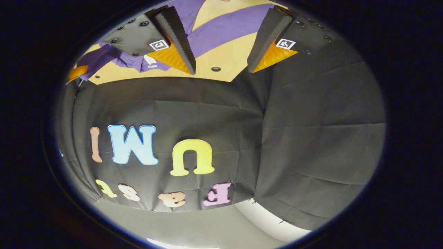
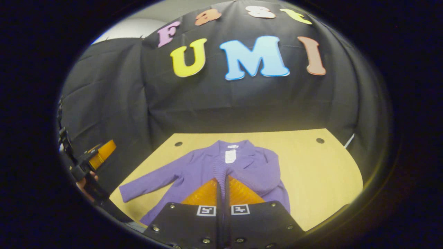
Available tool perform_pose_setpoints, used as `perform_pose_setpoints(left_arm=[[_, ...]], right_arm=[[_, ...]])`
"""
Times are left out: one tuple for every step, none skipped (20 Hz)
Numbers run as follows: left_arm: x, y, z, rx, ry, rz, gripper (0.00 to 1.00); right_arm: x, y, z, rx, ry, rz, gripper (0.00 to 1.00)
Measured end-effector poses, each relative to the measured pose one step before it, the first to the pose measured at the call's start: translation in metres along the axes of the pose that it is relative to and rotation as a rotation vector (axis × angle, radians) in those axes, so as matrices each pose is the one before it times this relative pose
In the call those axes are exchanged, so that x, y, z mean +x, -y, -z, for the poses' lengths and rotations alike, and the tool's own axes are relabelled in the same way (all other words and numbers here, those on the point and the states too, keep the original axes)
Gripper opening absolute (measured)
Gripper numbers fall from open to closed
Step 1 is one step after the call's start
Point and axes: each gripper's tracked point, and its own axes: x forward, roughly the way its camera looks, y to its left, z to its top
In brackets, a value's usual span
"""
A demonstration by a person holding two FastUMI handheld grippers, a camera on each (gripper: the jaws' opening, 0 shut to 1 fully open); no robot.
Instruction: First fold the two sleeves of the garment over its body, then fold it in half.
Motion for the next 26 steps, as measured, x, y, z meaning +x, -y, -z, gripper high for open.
perform_pose_setpoints(left_arm=[[-0.00156, -0.00667, 0.00172, 0.00418, -0.00188, -0.00377, 0.94], [-0.00035, -0.00488, 0.00110, 0.00196, -0.00218, -0.00214, 0.94], [-0.00228, -0.00637, 0.00168, 0.00120, -0.00074, -0.00055, 0.94], [0.00019, -0.00464, 0.00231, 0.00254, -0.00394, -0.00143, 0.94], [-0.00014, -0.00582, 0.00412, 0.00314, -0.00565, -0.00139, 0.94], [0.00031, -0.00591, 0.00459, 0.00262, -0.00681, -0.00290, 0.94], [-0.00048, -0.00591, 0.00608, 0.00081, -0.00687, -0.00337, 0.94], [0.00051, -0.00404, 0.00430, -0.00176, -0.00474, -0.00080, 0.94], [0.00071, -0.00395, 0.00279, -0.00177, -0.00493, -0.00312, 0.94], [-0.00014, -0.00344, 0.00223, 0.00014, -0.00558, -0.00595, 0.94], [0.00091, -0.00472, 0.00401, -0.00053, -0.00868, -0.00588, 0.94], [-0.00016, -0.00368, 0.00469, -0.00295, -0.01165, -0.00624, 0.94], [0.00110, -0.00266, 0.00527, -0.00642, -0.01018, -0.00508, 0.94], [0.00130, -0.00233, 0.00428, -0.00805, -0.00913, -0.00599, 0.94], [0.00040, -0.00350, 0.00420, -0.00824, -0.01024, -0.00811, 0.94], [0.00199, -0.00220, 0.00355, -0.00502, -0.00964, -0.00739, 0.94], [0.00092, -0.00376, 0.00437, -0.00573, -0.00958, -0.00864, 0.94], [0.00129, -0.00182, 0.00326, -0.00688, -0.00752, -0.00660, 0.94], [0.00100, -0.00157, 0.00223, -0.00696, -0.00662, -0.00651, 0.94], [0.00057, -0.00145, 0.00337, -0.00562, -0.00805, -0.00706, 0.94], [-0.00027, -0.00306, 0.00257, -0.00500, -0.00702, -0.00786, 0.94], [0.00146, -0.00236, 0.00266, -0.00645, -0.00565, -0.00745, 0.94], [0.00210, -0.00059, 0.00255, -0.00589, -0.00479, -0.00677, 0.94], [0.00065, -0.00076, 0.00093, -0.00505, -0.00398, -0.00739, 0.94], [0.00172, -0.00105, 0.00265, -0.00318, -0.00430, -0.00561, 0.94], [0.00097, -0.00114, 0.00307, -0.00112, -0.00442, -0.00902, 0.94]], right_arm=[[0.00357, -0.01305, 0.01006, -0.02547, -0.01545, -0.01188, 0.01], [0.00406, -0.01072, 0.00550, -0.02225, -0.00940, -0.00782, 0.01], [0.00370, -0.00837, 0.00693, -0.02331, -0.01356, -0.00363, 0.01], [0.00504, -0.00388, 0.00586, -0.02475, -0.01504, -0.00088, 0.01], [0.00408, -0.00551, 0.00872, -0.02855, -0.00935, 0.00033, 0.01], [0.00411, -0.00477, 0.00726, -0.02963, -0.01255, 0.00076, 0.01], [0.00386, -0.00646, 0.00855, -0.02622, -0.01496, -0.00182, 0.01], [0.00316, -0.00520, 0.00612, -0.02041, -0.01484, -0.00357, 0.01], [0.00249, -0.00482, 0.00683, -0.01494, -0.01505, -0.00148, 0.01], [0.00294, -0.00422, 0.00557, -0.00908, -0.01859, -0.00329, 0.01], [0.00480, -0.00233, 0.00606, -0.00554, -0.01617, 0.00234, 0.02], [0.00453, -0.00084, 0.00363, -0.00751, -0.01749, 0.00115, 0.02], [0.00344, -0.00453, 0.00404, -0.00650, -0.01333, -0.00635, 0.02], [0.00403, -0.00341, 0.00310, -0.00629, -0.01285, -0.00963, 0.04], [0.00221, -0.00187, 0.00297, -0.00561, -0.00782, -0.00182, 0.00], [0.00085, -0.00253, 0.00111, -0.00502, -0.00309, -0.00489, 0.00], [0.00210, -0.00194, -0.00084, -0.00110, -0.00050, -0.00764, 0.07], [0.00000, -0.00108, -0.00036, 0.00231, -0.00015, -0.00531, 0.08], [0.00134, -0.00243, 0.00063, 0.00413, 0.00272, -0.01388, 0.12], [0.00093, -0.00231, -0.00169, 0.00405, 0.00168, -0.01402, 0.17], [-0.00017, -0.00160, -0.00068, 0.00173, 0.00517, -0.00816, 0.26], [-0.00064, -0.00142, -0.00153, -0.00023, 0.00496, -0.00925, 0.39], [-0.00185, -0.00053, -0.00150, -0.00201, 0.00517, -0.00371, 0.57], [0.00021, 0.00050, -0.00318, -0.00340, 0.00872, 0.00030, 0.65], [0.00080, 0.00194, -0.00186, -0.00190, 0.00771, 0.00164, 0.83], [-0.00243, 0.00215, -0.00330, 0.00002, 0.00564, 0.00399, 0.89]])
